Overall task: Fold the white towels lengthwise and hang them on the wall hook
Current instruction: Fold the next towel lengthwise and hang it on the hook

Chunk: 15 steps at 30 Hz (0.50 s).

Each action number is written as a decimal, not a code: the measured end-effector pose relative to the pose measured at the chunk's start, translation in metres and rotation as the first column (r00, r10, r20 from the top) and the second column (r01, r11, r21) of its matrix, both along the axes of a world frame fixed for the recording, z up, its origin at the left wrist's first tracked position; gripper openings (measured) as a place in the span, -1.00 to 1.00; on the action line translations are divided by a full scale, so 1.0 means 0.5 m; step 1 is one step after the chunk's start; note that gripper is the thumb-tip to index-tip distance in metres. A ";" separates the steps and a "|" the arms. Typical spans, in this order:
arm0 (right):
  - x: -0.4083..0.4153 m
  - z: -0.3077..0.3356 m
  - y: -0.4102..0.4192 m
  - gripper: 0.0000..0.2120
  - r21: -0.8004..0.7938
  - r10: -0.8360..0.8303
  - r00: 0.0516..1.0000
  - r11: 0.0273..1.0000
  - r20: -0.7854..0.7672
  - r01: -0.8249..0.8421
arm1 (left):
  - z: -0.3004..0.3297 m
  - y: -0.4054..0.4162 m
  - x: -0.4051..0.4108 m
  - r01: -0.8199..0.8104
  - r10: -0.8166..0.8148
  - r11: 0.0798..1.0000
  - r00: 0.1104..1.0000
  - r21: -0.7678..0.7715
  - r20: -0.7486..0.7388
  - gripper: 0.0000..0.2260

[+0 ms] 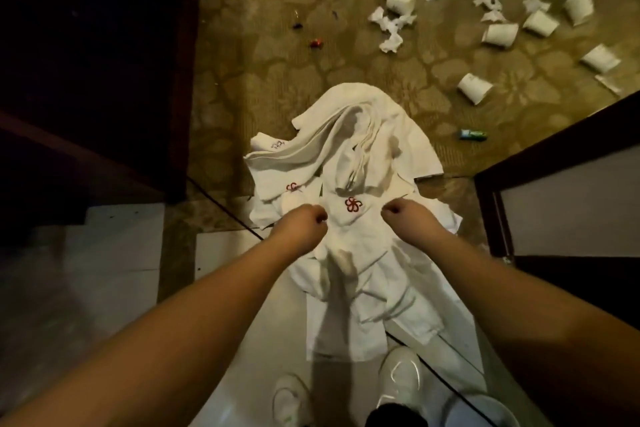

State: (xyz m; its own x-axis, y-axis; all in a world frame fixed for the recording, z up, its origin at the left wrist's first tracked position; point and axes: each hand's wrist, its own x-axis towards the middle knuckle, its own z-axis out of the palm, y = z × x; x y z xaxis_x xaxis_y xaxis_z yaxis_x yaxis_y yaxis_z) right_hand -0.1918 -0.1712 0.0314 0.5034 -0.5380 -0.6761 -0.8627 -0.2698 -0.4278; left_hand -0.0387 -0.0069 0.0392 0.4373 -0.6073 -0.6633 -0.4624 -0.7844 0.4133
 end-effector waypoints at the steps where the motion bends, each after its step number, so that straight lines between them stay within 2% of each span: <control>1: 0.021 -0.030 -0.011 -0.71 0.004 -0.042 0.999 0.999 0.023 0.042 | -0.031 -0.028 0.006 -0.054 0.054 0.998 0.998 -0.039 -0.022 -0.72; 4: 0.074 -0.125 -0.035 -0.57 0.090 -0.208 0.973 0.976 0.099 0.200 | -0.110 -0.107 0.021 -0.204 0.194 0.968 0.977 -0.144 -0.084 -0.70; 7: 0.106 -0.219 -0.040 -0.41 0.287 -0.430 0.884 0.884 0.185 0.370 | -0.187 -0.161 0.031 -0.333 0.297 0.920 0.936 -0.205 -0.190 -0.63; 9: 0.122 -0.260 -0.042 -0.44 0.406 -0.548 0.811 0.802 0.205 0.439 | -0.230 -0.180 0.035 -0.392 0.339 0.892 0.909 -0.223 -0.243 -0.60; 12: 0.144 -0.303 -0.049 -0.60 0.575 -0.661 0.723 0.677 0.199 0.460 | -0.280 -0.201 0.035 -0.460 0.377 0.870 0.854 -0.179 -0.358 -0.63; 15: 0.150 -0.317 -0.061 -0.64 0.623 -0.691 0.695 0.636 0.199 0.455 | -0.288 -0.210 0.034 -0.517 0.405 0.841 0.796 -0.158 -0.450 -0.70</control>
